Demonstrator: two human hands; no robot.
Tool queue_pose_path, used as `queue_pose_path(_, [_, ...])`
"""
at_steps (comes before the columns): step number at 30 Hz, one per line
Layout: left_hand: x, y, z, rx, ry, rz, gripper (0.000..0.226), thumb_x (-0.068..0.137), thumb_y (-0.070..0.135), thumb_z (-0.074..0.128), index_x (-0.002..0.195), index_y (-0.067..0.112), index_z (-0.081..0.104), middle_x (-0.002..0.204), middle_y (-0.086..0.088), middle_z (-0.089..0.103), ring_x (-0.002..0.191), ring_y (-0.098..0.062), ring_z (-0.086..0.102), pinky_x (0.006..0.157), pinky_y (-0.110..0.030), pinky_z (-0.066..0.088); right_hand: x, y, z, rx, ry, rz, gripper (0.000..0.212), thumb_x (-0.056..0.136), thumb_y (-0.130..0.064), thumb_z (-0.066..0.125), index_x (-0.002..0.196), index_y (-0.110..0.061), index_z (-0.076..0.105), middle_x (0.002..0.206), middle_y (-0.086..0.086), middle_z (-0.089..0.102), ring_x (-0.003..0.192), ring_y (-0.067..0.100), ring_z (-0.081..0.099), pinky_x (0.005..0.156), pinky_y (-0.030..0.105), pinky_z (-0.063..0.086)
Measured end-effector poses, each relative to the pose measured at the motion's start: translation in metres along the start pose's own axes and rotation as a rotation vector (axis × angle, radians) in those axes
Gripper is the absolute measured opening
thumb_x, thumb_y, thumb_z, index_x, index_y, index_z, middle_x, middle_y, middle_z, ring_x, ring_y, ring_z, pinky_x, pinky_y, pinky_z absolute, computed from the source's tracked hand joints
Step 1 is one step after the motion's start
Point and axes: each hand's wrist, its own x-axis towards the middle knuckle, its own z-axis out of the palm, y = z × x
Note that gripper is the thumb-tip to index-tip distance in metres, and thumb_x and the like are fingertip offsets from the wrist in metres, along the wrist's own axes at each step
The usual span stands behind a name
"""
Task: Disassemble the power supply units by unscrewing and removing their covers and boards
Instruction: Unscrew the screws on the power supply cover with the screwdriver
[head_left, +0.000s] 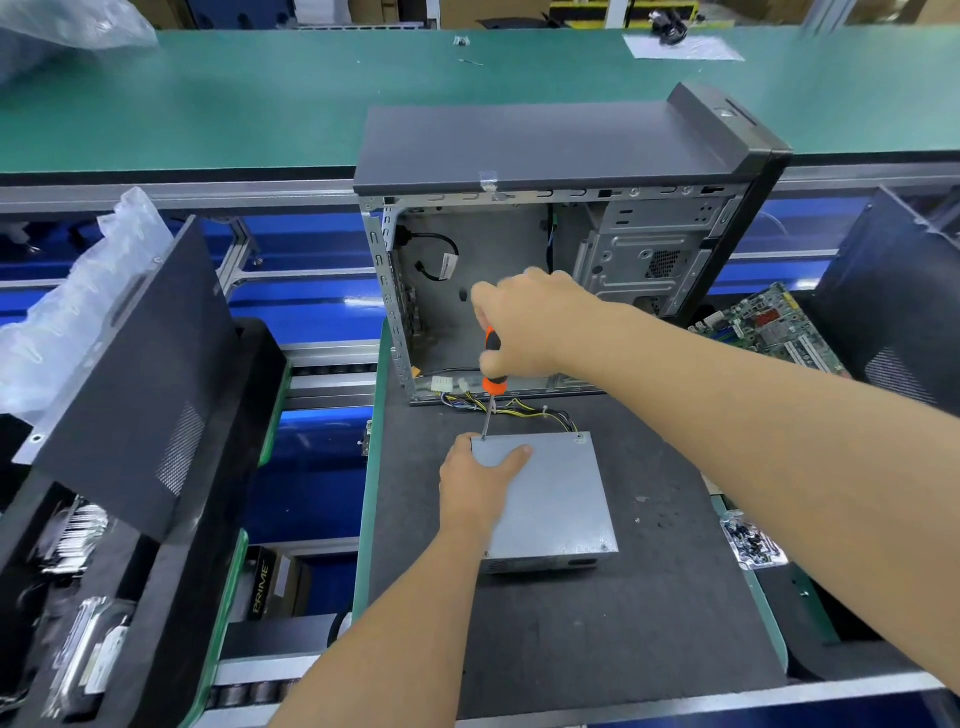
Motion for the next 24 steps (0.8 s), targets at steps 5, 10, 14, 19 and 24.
queue_pose_path(5, [-0.001,0.000,0.000,-0.011,0.001,-0.001,0.055,0.068,0.055,0.084,0.107,0.027,0.057,0.106,0.003,0.065,0.096,-0.019,0.065,0.083,-0.045,0.058,0.001,-0.007,-0.002,-0.057,-0.048,0.107,0.070,0.089,-0.076,0.037,0.117,-0.013,0.048,0.082,0.002,0.040,0.083,0.027,0.046,0.067,0.037,0.035])
queue_pose_path(10, [0.000,0.001,-0.001,-0.007,0.003,0.003,0.052,0.069,0.055,0.084,0.104,0.028,0.057,0.104,0.002,0.066,0.092,-0.017,0.066,0.080,-0.042,0.059,0.002,-0.002,-0.005,-0.056,-0.058,0.060,0.036,0.101,-0.049,0.040,0.102,-0.013,0.043,0.079,0.006,0.040,0.071,0.026,0.041,0.073,0.040,0.032])
queue_pose_path(14, [-0.001,0.000,0.000,-0.007,0.009,0.007,0.052,0.069,0.054,0.084,0.104,0.027,0.056,0.103,0.003,0.066,0.094,-0.019,0.066,0.083,-0.044,0.058,0.002,0.002,-0.001,0.052,-0.112,0.035,0.049,0.090,-0.056,0.056,0.116,-0.017,0.042,0.109,0.004,0.047,0.095,0.028,0.039,0.084,0.044,0.033])
queue_pose_path(19, [0.000,0.000,0.000,0.011,0.003,0.002,0.056,0.070,0.054,0.083,0.109,0.027,0.055,0.106,0.001,0.064,0.096,-0.020,0.065,0.084,-0.044,0.058,0.001,-0.002,-0.009,-0.114,-0.169,0.077,0.051,0.104,-0.050,0.023,0.132,-0.019,0.051,0.080,0.007,0.038,0.064,0.024,0.042,0.053,0.035,0.032])
queue_pose_path(24, [-0.001,0.001,-0.001,-0.013,0.002,-0.004,0.052,0.068,0.053,0.085,0.102,0.028,0.056,0.105,0.002,0.065,0.096,-0.021,0.066,0.084,-0.046,0.058,0.000,-0.004,-0.004,-0.025,-0.112,0.058,0.035,0.096,-0.041,0.050,0.115,-0.012,0.043,0.103,0.009,0.048,0.088,0.032,0.047,0.077,0.041,0.035])
